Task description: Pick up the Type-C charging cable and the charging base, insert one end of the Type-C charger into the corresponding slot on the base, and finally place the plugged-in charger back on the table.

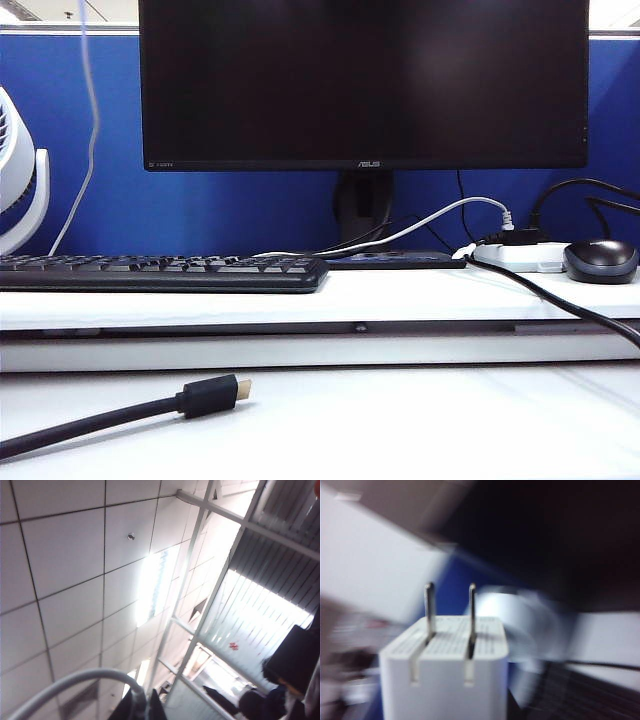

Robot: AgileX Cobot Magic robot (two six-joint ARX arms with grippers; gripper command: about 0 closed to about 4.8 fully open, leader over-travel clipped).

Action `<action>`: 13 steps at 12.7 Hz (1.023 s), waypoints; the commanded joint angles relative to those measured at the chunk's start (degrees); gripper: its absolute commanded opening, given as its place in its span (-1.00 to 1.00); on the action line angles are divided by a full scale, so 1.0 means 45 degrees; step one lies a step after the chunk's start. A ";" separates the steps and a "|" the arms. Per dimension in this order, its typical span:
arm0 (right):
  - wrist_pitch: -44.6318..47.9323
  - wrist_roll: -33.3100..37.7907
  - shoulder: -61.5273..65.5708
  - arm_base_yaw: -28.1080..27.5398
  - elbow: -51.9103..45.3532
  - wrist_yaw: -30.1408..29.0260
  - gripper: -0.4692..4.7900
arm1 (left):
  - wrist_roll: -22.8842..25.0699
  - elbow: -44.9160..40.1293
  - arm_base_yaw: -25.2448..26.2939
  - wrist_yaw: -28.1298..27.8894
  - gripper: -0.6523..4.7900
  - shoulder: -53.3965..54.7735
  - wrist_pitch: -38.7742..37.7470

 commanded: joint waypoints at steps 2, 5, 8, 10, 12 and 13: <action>-0.3531 -0.4648 0.1690 0.0053 -0.1880 0.3803 -0.83 | -0.1200 0.0029 -0.0010 -0.0092 -0.78 -0.0432 -0.0321; -0.3560 -0.5736 0.1685 0.0053 -0.5134 0.5090 -0.83 | -0.1195 0.0029 0.0000 -0.0180 -0.78 -0.0461 -0.0345; -0.3361 -0.5921 0.1690 0.0053 -1.0695 0.4813 -0.83 | -0.1195 0.0029 0.0223 -0.0180 -0.78 -0.0476 -0.0432; -0.2268 -0.5911 0.1690 0.0053 -1.3372 0.4775 -0.82 | -0.1195 0.0029 0.0301 -0.0180 -0.78 -0.0471 -0.0656; -0.2351 -0.5911 0.1681 0.0049 -1.3357 0.4371 -0.05 | -0.1195 0.0029 0.0301 -0.0180 -0.78 -0.0471 -0.0947; -0.2288 -0.5911 0.1647 0.0049 -1.3328 0.4313 -0.05 | -0.1195 0.0029 0.0301 -0.0180 -0.78 -0.0471 -0.0986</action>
